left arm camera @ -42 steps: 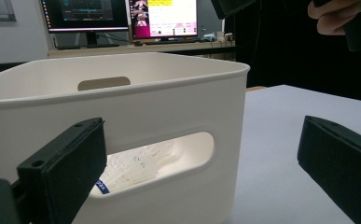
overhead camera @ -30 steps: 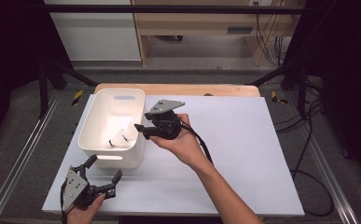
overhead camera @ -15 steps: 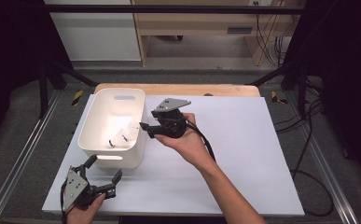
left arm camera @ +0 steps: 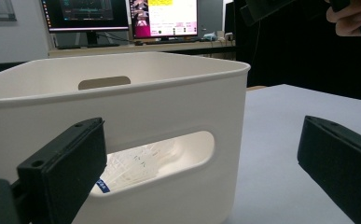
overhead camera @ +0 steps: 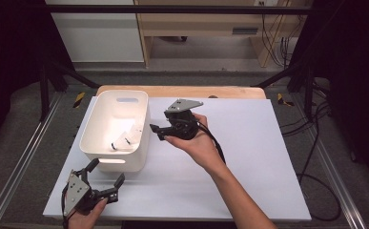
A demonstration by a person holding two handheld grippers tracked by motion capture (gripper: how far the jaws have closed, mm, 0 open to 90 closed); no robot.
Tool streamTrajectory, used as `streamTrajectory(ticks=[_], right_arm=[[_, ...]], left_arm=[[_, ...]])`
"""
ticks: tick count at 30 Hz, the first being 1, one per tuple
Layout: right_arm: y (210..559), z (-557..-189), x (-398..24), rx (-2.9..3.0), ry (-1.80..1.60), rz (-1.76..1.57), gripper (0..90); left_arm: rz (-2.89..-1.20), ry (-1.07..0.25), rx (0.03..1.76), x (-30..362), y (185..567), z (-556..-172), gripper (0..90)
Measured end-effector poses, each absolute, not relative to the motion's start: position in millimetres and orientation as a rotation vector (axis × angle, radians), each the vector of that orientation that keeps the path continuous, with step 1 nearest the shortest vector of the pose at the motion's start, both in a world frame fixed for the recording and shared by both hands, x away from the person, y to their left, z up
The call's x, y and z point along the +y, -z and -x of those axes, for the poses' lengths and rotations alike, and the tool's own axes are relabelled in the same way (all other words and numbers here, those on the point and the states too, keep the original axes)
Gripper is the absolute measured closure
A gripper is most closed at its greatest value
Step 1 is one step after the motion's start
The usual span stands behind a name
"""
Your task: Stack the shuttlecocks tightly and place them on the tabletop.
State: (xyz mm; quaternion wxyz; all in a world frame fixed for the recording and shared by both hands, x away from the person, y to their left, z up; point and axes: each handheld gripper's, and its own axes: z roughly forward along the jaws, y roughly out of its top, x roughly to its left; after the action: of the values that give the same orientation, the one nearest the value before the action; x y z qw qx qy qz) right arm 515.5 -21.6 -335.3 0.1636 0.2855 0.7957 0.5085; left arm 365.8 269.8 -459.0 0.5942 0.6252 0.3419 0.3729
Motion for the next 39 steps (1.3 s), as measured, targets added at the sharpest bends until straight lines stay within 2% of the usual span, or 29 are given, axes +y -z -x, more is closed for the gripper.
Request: streamTrajectory(ticks=[18,39], right_arm=[[335,-518,-50,2.21,-1.429,-0.912,13.6],[337,-522,-87,2.127,-1.446,-0.989,6.8]], left_arm=[[-1.457,-0.87,0.798,270,460,-365,1.4],[-1.462,-0.871,0.795,270,460,-365,1.4]])
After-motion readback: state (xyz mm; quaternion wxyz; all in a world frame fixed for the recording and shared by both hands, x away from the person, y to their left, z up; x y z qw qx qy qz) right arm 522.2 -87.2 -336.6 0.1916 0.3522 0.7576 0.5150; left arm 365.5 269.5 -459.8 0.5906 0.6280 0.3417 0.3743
